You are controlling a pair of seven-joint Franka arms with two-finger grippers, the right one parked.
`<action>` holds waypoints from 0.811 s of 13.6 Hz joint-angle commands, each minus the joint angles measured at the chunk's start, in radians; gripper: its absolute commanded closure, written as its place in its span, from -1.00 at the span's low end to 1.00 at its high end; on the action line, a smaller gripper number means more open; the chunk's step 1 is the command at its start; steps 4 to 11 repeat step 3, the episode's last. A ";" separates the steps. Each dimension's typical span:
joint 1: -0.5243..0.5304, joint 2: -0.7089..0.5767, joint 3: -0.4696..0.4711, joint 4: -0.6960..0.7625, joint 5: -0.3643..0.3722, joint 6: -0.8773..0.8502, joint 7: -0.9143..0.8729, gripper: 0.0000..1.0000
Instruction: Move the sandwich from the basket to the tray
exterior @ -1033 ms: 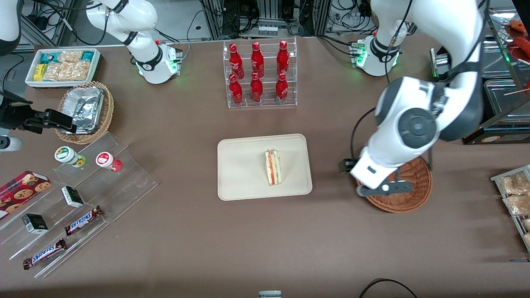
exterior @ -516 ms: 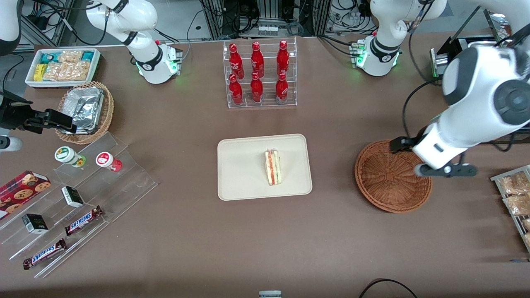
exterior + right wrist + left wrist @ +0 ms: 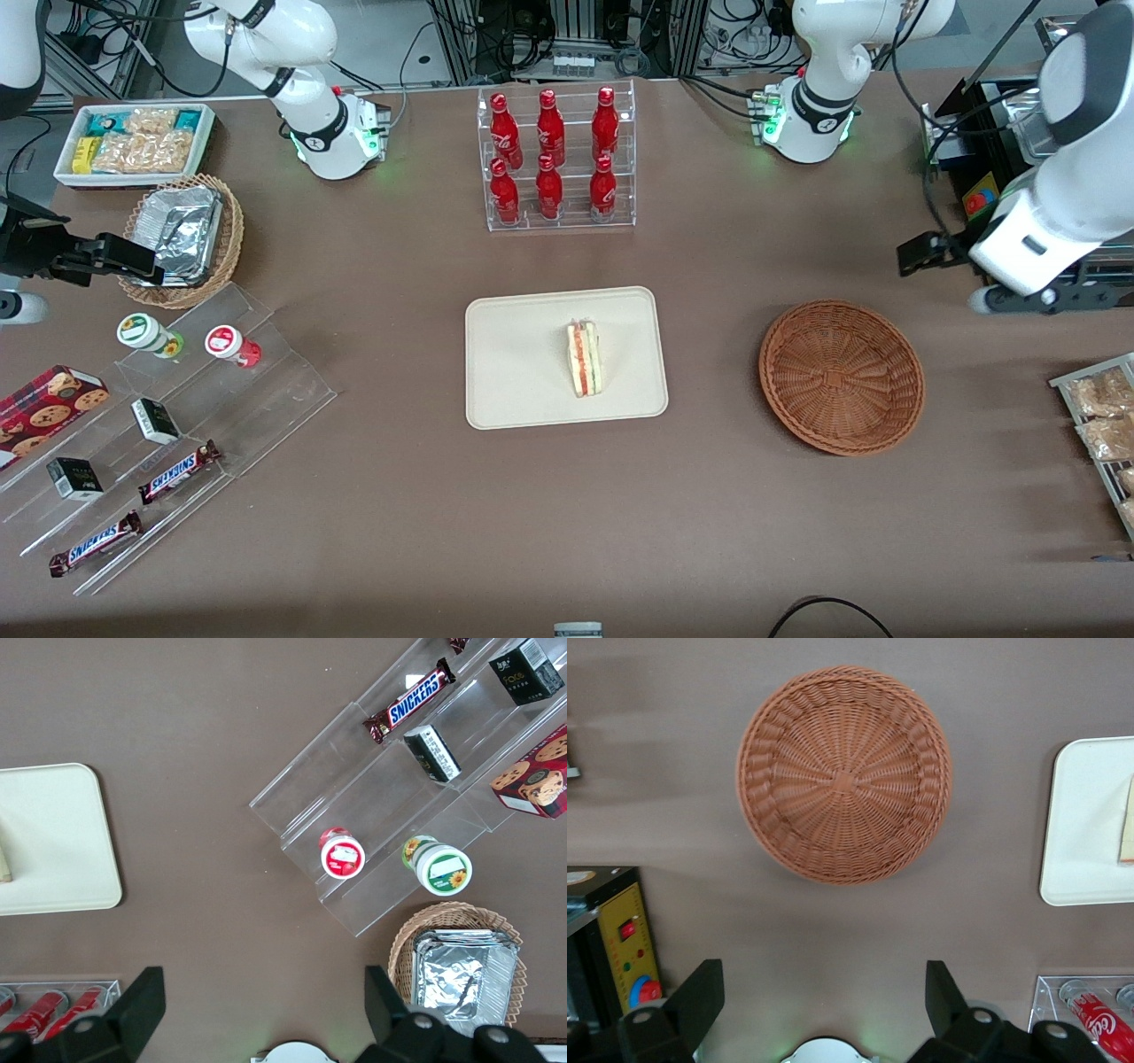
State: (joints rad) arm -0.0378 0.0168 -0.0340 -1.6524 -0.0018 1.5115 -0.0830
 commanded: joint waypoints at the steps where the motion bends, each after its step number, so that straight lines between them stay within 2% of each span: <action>1: 0.024 -0.023 0.006 0.023 -0.010 -0.048 0.026 -1.00; 11: 0.025 -0.026 0.006 0.051 -0.009 -0.082 0.028 -1.00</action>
